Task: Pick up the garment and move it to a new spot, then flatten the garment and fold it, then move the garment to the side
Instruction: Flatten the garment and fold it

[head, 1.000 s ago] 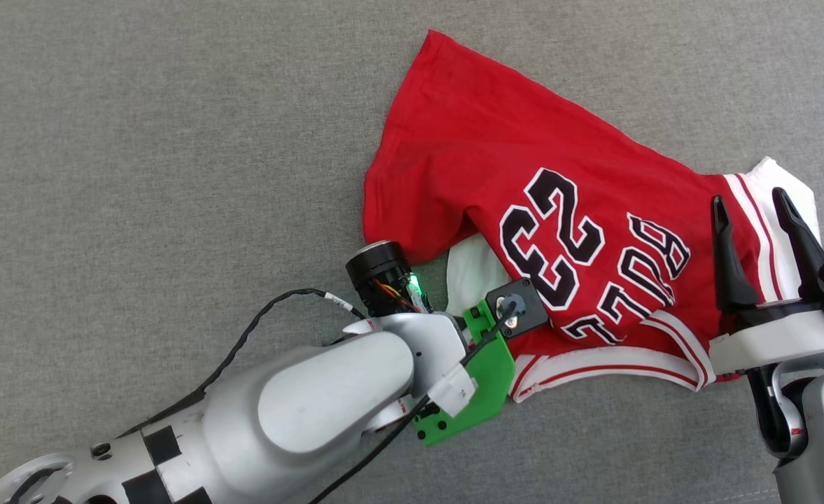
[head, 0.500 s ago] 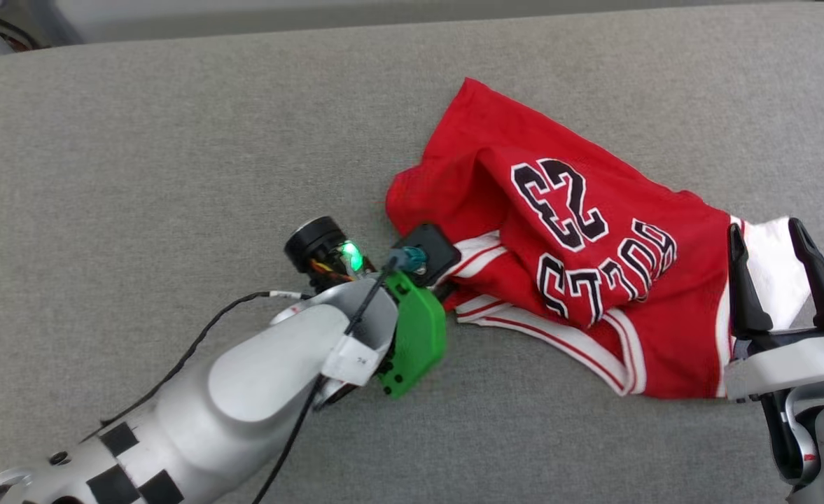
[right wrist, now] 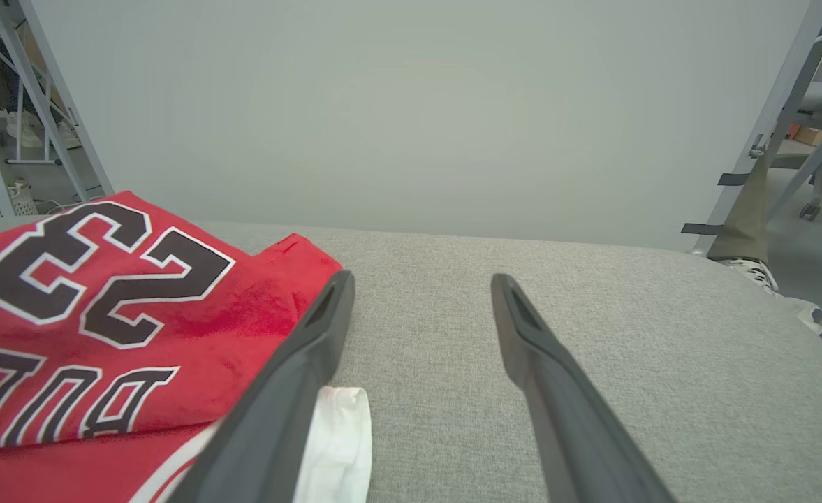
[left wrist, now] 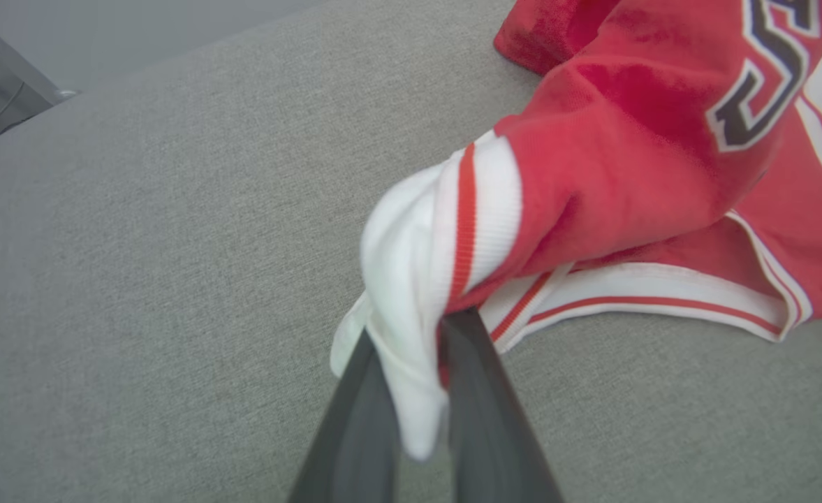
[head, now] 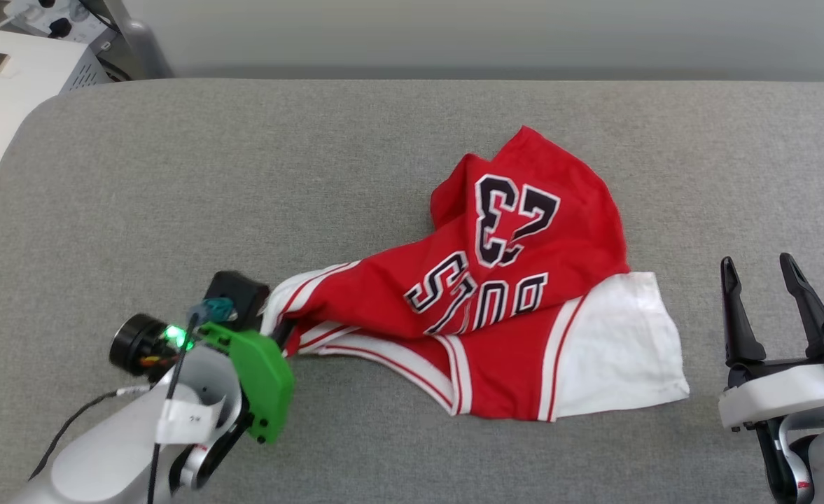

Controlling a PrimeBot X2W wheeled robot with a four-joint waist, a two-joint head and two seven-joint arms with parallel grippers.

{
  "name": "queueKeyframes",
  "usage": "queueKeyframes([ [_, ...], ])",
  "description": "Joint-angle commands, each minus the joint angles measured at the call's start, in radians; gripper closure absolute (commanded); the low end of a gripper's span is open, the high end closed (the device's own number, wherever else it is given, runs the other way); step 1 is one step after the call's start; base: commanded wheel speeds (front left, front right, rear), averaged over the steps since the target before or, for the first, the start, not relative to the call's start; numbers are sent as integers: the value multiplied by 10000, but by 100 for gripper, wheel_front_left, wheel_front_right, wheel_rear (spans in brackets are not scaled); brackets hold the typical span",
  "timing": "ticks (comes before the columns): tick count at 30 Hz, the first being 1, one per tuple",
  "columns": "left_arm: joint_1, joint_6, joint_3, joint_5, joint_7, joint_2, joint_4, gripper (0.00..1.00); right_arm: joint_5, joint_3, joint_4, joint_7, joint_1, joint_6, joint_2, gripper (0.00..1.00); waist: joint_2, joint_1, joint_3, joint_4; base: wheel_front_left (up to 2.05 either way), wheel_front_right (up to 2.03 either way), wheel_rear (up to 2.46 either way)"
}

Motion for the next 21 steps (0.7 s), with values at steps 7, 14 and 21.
queueKeyframes([
  [7, 1690, 407, 258, -1107, -247, 455, 269, 100, -73, -164, 161, -22, 318, -6, 8, 0, 0, 0, -202, 86, 0, 0, 0],
  [14, 2166, 47, 112, -1542, -360, -52, 1353, 100, -117, -131, 119, 129, 429, -6, 16, 0, 0, 0, -332, 13, 0, 0, 0],
  [21, 2090, 361, 479, -1170, -1912, -499, 1427, 0, -132, -206, -97, 287, 528, -6, -86, 0, 0, 0, -767, 87, 0, 0, 0],
])
